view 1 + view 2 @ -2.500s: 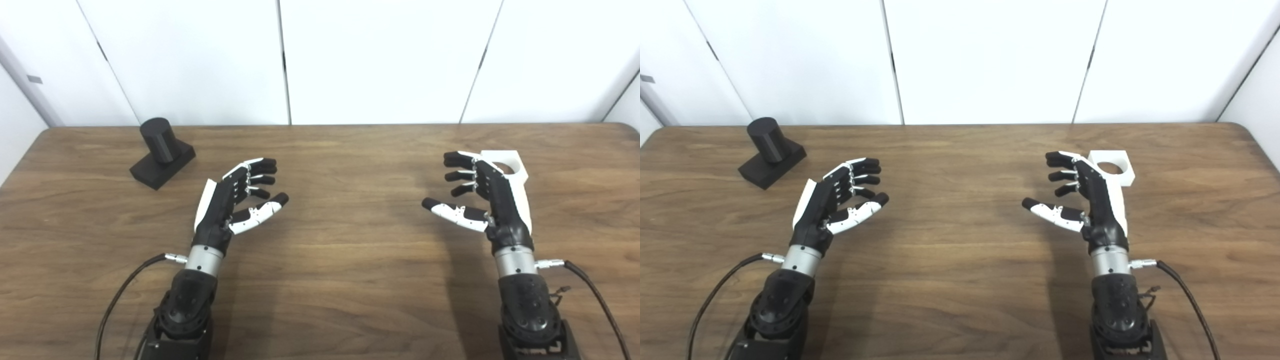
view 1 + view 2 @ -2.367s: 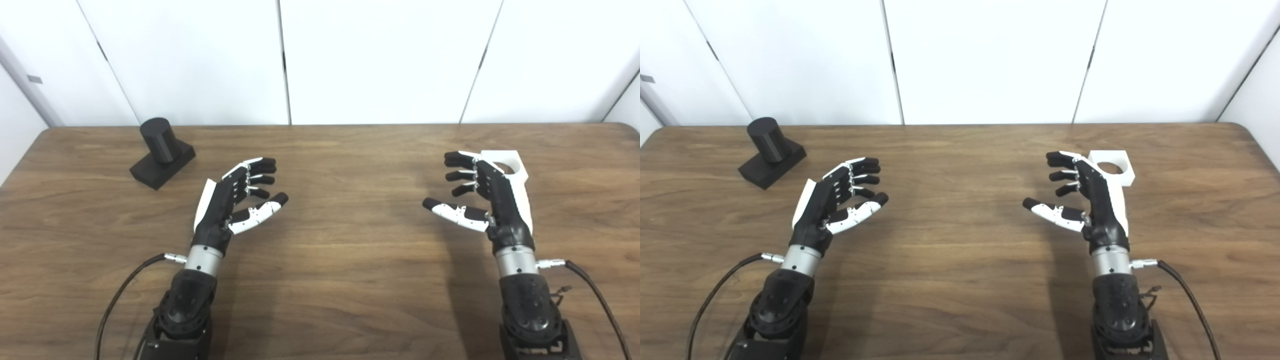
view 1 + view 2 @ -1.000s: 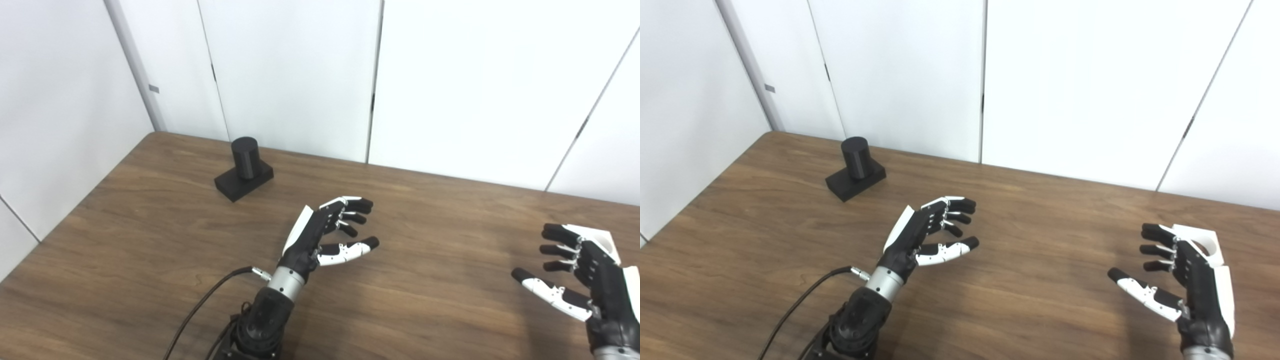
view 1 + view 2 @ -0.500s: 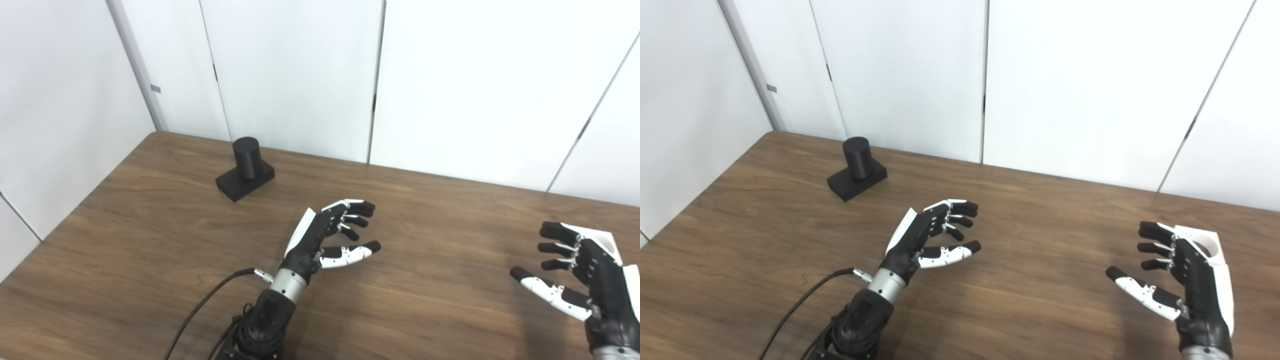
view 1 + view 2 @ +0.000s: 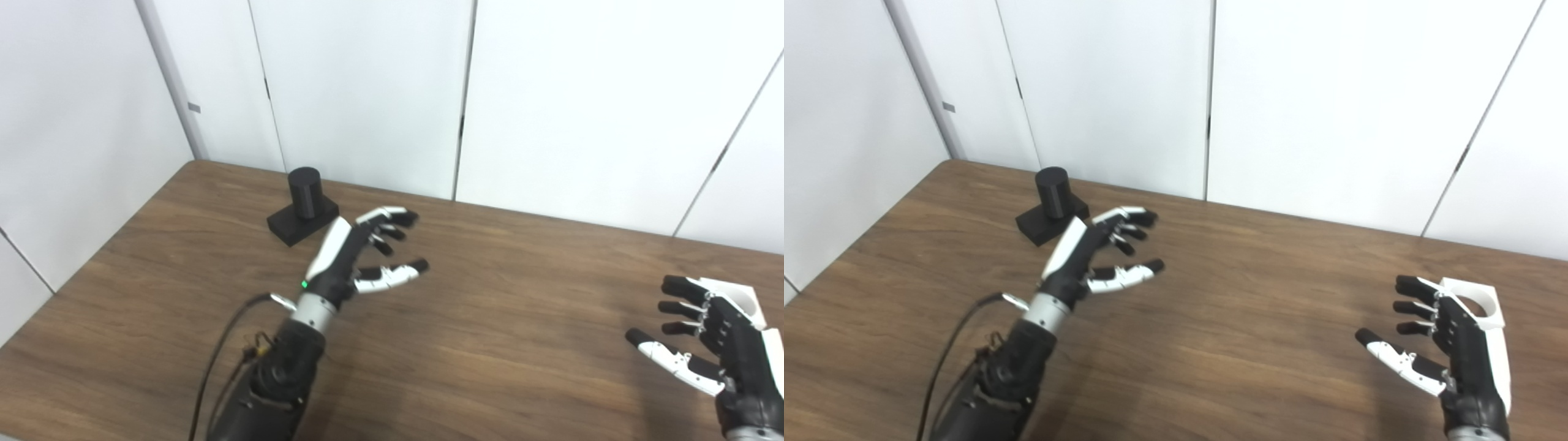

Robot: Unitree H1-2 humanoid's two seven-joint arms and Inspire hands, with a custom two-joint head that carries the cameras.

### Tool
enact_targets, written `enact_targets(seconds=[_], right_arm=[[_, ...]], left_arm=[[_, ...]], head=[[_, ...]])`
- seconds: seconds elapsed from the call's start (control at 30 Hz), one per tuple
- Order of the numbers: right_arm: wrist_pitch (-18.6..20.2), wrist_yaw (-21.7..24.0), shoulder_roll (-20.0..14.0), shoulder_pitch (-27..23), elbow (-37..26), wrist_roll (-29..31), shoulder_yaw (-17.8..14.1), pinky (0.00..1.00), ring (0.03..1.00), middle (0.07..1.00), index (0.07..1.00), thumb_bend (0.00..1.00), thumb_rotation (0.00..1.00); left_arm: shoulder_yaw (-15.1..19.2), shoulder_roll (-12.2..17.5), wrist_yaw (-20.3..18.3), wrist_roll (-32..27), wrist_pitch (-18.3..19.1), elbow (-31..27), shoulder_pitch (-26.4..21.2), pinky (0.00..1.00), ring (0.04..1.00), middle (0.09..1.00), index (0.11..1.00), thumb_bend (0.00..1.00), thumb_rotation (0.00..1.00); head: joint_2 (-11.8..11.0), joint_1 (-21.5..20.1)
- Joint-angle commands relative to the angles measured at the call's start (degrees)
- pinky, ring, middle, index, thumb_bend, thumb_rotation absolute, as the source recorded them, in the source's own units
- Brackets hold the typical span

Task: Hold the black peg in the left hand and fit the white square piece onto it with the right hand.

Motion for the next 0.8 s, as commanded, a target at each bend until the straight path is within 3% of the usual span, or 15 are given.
enact_targets(seconds=[0.0, 0.13, 0.2, 0.5, 0.7, 0.77], right_arm=[[-0.88, -0.04, -0.25, -1.36, -2.09, 0.36, -0.35, 0.55, 0.681, 0.742, 0.717, 0.54, 0.00], [-0.44, -0.02, -0.30, -1.42, -2.21, 0.27, -0.42, 0.55, 0.680, 0.742, 0.719, 0.55, 0.00], [-0.17, 0.07, -0.30, -1.49, -2.26, 0.52, -0.53, 0.55, 0.681, 0.745, 0.722, 0.54, 0.00], [-0.66, -0.03, -0.43, -1.76, -2.00, 0.20, -0.26, 0.54, 0.679, 0.739, 0.717, 0.54, 0.00], [-0.28, -0.04, -0.32, -1.95, -2.44, 0.17, -0.27, 0.53, 0.667, 0.732, 0.714, 0.53, 0.00], [-0.01, -0.12, -0.26, -2.01, -2.51, 0.04, -0.30, 0.53, 0.665, 0.732, 0.708, 0.53, 0.00]], left_arm=[[1.49, 1.64, 0.77, -0.66, 0.07, -1.47, -3.71, 0.54, 0.699, 0.767, 0.731, 0.72, 0.20], [3.68, 2.61, 2.54, 1.44, 2.96, -1.72, -5.51, 0.55, 0.700, 0.768, 0.733, 0.73, 0.20], [4.35, 2.36, 4.01, 3.09, 4.51, -1.90, -6.04, 0.61, 0.740, 0.772, 0.733, 0.72, 0.21], [5.16, 4.24, 8.56, 8.69, 6.23, 1.40, -10.35, 0.69, 0.813, 0.796, 0.735, 0.71, 0.23], [5.80, 6.10, 10.56, 9.47, 6.04, 4.96, -13.19, 0.61, 0.765, 0.787, 0.736, 0.73, 0.21], [6.03, 6.62, 10.74, 9.36, 6.34, 5.90, -13.93, 0.63, 0.780, 0.797, 0.739, 0.74, 0.20]], head=[[0.09, 0.00], [-0.06, 0.23], [-0.08, 0.25], [-0.28, 0.60], [-0.47, 0.49], [-0.50, 0.51]])
